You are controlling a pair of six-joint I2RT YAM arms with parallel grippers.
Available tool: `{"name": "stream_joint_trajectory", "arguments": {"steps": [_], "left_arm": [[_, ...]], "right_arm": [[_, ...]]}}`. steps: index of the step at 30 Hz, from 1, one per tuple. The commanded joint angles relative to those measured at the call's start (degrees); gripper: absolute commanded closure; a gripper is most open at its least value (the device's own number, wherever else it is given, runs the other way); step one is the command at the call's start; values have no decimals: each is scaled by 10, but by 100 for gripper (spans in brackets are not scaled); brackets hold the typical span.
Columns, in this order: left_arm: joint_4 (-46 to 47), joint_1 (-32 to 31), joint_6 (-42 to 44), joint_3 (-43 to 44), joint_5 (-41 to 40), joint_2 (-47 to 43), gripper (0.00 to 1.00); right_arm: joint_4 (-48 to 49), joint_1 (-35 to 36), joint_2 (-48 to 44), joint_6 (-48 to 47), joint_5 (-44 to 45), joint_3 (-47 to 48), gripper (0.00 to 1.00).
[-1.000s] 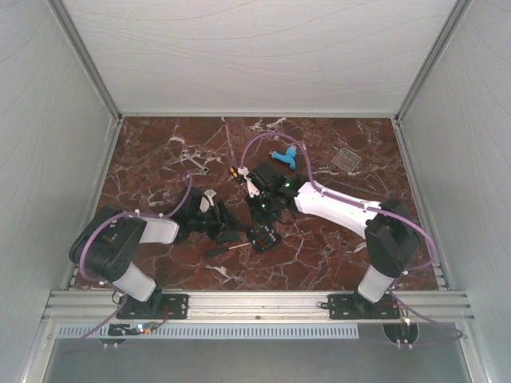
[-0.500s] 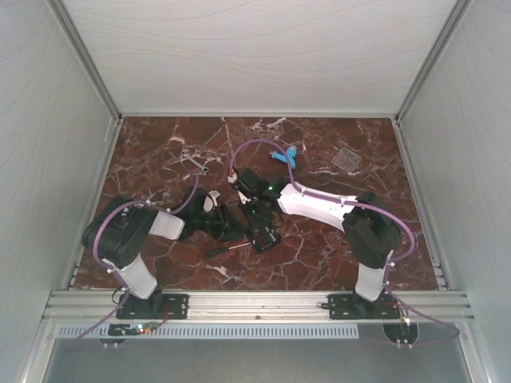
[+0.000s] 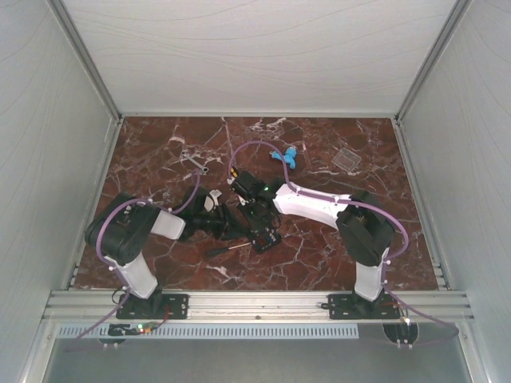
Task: Snap on the fuse box
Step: Install the fuse at the fuse box base.
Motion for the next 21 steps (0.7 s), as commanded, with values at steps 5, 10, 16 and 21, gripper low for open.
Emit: {"name": "stream_joint_trajectory", "arguments": {"steps": [5,10,16,21], "left_arm": [[21,-2,1,8,4,5,76],[21,-2,0,7,4,3,77],[22,-2,-1,6,4,2,78],[22,-2,-1,5,4,2,79]], "right_arm": [[0,6,7,6,5,22,100],[1,6,8,10,-4,24,100],[5,7,13,14,-5,28,100],[-8,6,24,14,2,36,100]]}}
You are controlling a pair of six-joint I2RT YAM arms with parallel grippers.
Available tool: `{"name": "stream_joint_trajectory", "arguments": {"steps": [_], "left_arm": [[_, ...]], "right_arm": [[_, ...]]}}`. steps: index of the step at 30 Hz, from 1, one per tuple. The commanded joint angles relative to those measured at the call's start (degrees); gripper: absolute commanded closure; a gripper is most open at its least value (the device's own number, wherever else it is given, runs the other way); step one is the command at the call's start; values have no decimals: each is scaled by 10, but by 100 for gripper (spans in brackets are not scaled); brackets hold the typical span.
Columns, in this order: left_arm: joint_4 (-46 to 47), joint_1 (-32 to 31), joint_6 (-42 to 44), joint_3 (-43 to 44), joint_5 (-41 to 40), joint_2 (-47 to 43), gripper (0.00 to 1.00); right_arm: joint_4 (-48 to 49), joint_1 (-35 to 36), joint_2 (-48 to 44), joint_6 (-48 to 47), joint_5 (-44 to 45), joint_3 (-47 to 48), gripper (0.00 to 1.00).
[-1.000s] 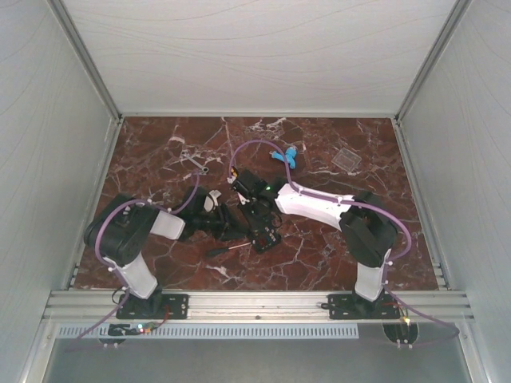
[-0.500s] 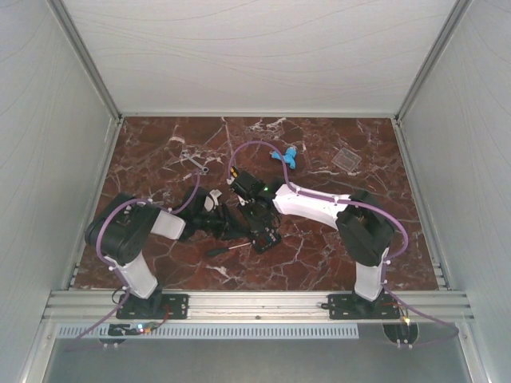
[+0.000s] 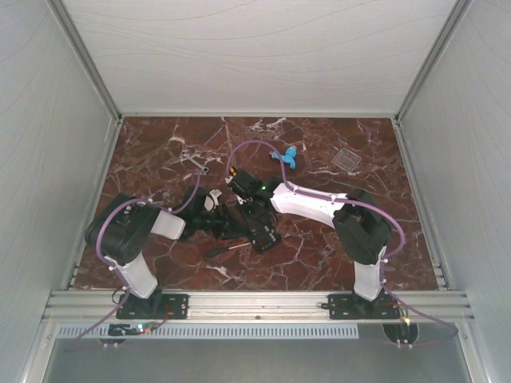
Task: Snap on the fuse box
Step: Install the fuse at the fuse box base.
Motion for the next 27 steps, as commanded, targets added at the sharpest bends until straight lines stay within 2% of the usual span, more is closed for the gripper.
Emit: {"name": "stream_joint_trajectory", "arguments": {"steps": [1,17,27], "left_arm": [[17,-2,-1,6,2,2,79],[18,-2,-1,5,3,4,80],[18,-2,-3,5,5,2,82]], "right_arm": [[-8,4,12,7,3,18,100],[-34,11,22,3,37,22,100],[-11,20,36,17,39,6,100]]}}
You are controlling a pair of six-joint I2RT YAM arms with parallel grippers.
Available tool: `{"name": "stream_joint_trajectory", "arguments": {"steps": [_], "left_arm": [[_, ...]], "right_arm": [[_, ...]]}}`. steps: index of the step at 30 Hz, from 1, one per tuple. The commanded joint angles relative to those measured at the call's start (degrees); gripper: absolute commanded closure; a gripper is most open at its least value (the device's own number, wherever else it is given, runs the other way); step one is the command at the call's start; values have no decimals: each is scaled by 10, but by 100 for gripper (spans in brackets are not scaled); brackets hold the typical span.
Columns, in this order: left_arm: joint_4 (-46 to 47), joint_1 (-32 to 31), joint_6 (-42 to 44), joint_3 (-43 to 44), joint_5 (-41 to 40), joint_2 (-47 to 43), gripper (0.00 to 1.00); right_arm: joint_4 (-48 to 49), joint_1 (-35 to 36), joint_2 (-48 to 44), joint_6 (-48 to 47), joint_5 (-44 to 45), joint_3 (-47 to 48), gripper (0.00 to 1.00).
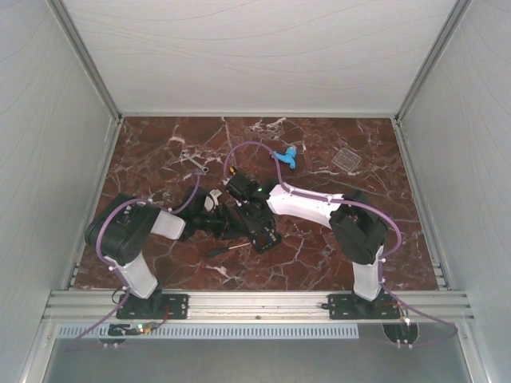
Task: Snap on the fuse box
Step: Install the fuse at the fuse box base.
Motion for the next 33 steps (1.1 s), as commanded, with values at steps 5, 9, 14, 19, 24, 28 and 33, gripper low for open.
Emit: {"name": "stream_joint_trajectory", "arguments": {"steps": [5,9,14,19,24,28,33], "left_arm": [[17,-2,1,5,4,1,82],[18,-3,0,4,4,0,82],[20,-2,0,3,4,0,83],[22,-2,-2,2,4,0,83],[22,-2,-3,2,4,0,83],[23,-3,-4,3,4,0,83],[22,-3,-4,3,3,0,83]], "right_arm": [[30,6,9,29,-5,-22,100],[51,7,-14,43,2,-35,100],[63,5,-33,50,21,-46,100],[86,6,-43,52,20,-62,100],[118,6,-53,47,14,-83,100],[132,8,-54,36,21,-92,100],[144,15,-53,23,36,-104,100]]}}
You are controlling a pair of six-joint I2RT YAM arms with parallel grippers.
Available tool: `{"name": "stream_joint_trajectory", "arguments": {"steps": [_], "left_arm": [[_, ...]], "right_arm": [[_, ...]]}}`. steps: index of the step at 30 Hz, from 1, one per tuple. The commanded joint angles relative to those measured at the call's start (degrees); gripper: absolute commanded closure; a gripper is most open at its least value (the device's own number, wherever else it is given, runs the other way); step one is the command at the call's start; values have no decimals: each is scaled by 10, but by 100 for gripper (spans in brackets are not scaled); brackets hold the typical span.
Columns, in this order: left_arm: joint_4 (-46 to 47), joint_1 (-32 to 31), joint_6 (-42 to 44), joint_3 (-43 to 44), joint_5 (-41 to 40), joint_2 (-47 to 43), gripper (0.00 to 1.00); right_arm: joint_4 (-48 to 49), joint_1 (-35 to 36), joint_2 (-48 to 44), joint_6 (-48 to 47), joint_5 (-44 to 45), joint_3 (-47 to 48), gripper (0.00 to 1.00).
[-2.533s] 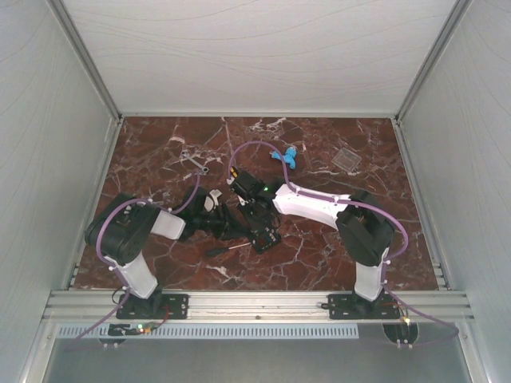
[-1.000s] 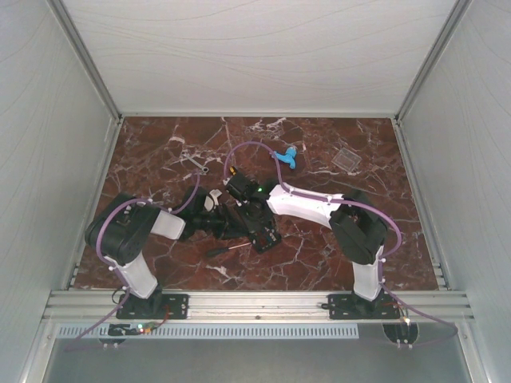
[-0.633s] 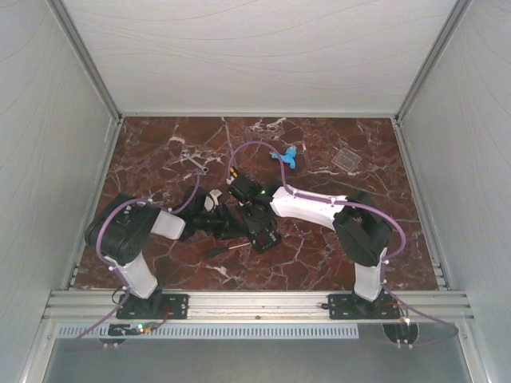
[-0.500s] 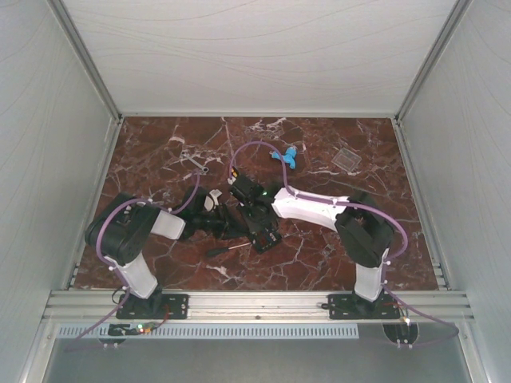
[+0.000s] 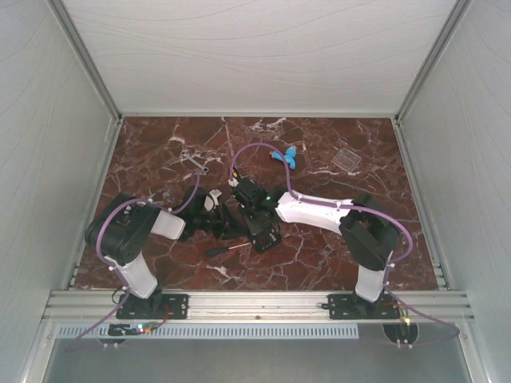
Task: Snap on the fuse box
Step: Install the fuse at the fuse box base.
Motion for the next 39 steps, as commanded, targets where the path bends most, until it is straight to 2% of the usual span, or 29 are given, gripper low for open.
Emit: {"name": "stream_joint_trajectory", "arguments": {"steps": [1,6,10,14,25,39], "left_arm": [[21,-3,1,3,2,0,83],[21,-3,2,3,2,1,83],[20,-4,2,3,2,-1,83],[21,-3,2,3,2,-2,83],[19,-3,3,3,3,-3,83],[16,-3,3,5,4,-3,84]], "right_arm": [[56,13,-4,-15,17,-25,100],[63,17,-8,-20,15,-29,100],[54,17,-20,-22,18,-26,87],[36,17,-27,-24,22,-15,84],[9,17,-29,-20,36,-8,87],[1,17,-37,-27,52,9,84]]}}
